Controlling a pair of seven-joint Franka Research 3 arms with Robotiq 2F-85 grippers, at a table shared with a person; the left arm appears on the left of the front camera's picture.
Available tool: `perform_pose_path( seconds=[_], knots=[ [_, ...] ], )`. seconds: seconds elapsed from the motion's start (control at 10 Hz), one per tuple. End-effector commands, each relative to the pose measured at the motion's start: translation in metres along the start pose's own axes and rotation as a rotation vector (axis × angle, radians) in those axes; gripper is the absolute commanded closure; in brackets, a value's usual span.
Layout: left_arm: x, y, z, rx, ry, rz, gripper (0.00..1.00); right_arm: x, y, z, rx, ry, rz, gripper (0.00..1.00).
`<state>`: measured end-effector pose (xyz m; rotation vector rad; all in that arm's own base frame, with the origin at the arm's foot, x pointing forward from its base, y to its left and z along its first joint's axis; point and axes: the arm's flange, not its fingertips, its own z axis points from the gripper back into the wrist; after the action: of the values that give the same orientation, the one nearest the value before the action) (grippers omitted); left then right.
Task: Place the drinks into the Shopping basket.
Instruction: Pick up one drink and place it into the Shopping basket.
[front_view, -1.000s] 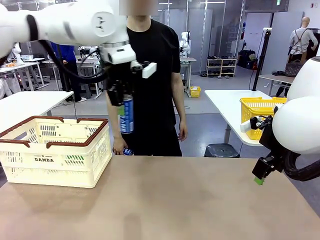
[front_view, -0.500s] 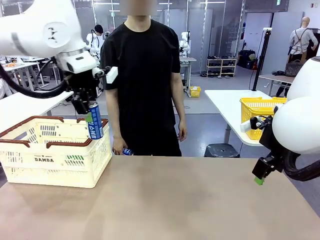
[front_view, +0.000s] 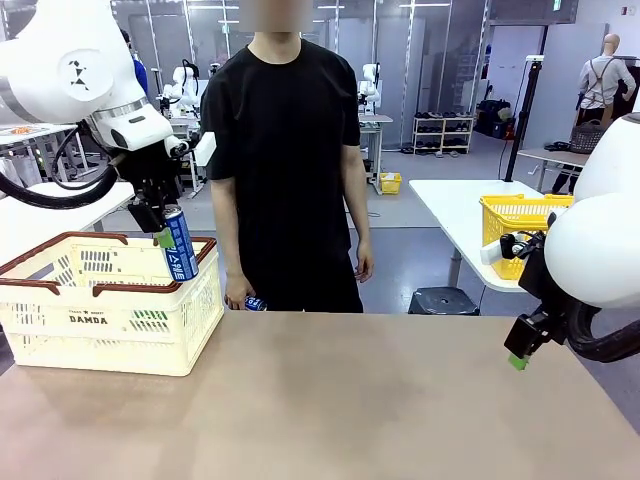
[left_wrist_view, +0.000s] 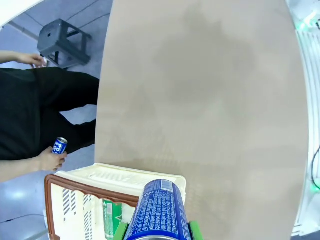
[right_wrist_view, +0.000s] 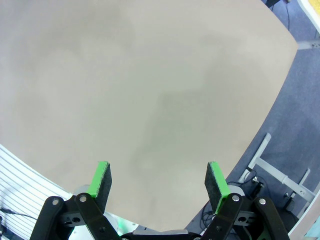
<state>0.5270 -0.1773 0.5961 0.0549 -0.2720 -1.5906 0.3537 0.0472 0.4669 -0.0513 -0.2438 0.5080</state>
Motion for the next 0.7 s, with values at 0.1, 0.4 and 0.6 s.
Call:
perform_pose_path(
  seconds=[0.1,0.4,0.6],
  knots=[
    [0.000,0.000,0.000,0.000,0.000,0.000,0.42,0.000,0.000,0.000,0.002,0.002,0.001,0.06],
    [-0.017,0.013,0.002,0.070,0.056,0.063,0.42,0.000,0.000,0.000,0.002,0.002,0.001,0.06],
    [-0.047,0.037,0.007,0.070,0.006,0.099,0.42,0.000,0.000,0.000,0.002,0.002,0.001,0.06]
  ],
)
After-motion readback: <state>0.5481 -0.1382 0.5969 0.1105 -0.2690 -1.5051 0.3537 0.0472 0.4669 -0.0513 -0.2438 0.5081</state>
